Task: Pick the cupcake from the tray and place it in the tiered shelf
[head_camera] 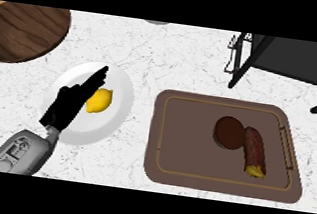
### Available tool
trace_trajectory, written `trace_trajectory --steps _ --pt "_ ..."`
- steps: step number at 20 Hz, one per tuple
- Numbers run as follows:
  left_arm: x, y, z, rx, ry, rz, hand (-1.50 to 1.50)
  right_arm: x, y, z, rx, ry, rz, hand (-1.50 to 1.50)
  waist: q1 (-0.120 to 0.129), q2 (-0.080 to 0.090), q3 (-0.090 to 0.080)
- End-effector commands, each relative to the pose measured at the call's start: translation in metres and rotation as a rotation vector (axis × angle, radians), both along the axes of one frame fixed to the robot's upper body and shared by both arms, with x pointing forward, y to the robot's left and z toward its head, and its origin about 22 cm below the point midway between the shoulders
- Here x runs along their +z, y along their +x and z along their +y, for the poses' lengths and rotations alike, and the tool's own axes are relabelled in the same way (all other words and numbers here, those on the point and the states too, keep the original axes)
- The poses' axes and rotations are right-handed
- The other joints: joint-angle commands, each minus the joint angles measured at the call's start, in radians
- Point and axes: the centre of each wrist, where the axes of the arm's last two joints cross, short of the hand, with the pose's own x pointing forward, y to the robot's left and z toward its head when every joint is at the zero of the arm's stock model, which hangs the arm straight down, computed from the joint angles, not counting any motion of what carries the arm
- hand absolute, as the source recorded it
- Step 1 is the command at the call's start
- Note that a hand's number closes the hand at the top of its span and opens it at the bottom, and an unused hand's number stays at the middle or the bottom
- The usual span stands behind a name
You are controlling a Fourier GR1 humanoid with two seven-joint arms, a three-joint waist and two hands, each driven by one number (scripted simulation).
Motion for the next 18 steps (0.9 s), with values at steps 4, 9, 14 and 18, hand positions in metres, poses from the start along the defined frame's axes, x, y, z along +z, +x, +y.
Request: trace_trajectory --steps 4,9,14,18 --pt "0.002 -0.002 -0.01 0.102 -0.01 -0.167 0.0 0.007 0.017 -0.024 0.088 -0.068 0.169 -1.5 0.043 -0.01 0.001" --pt "0.014 0.005 0.003 0.12 -0.048 -0.185 0.0 -0.023 -0.014 -0.07 -0.133 -0.351 0.326 1.5 0.028 0.013 -0.029" --pt "0.005 -0.007 0.005 0.136 -0.078 -0.181 0.0 -0.113 -0.025 -0.014 -0.446 -0.237 0.244 -1.5 0.047 -0.007 0.002" --pt "0.009 -0.001 0.008 0.144 -0.087 -0.188 0.0 -0.122 -0.035 -0.04 -0.421 -0.073 0.085 -1.5 0.027 -0.01 0.002"
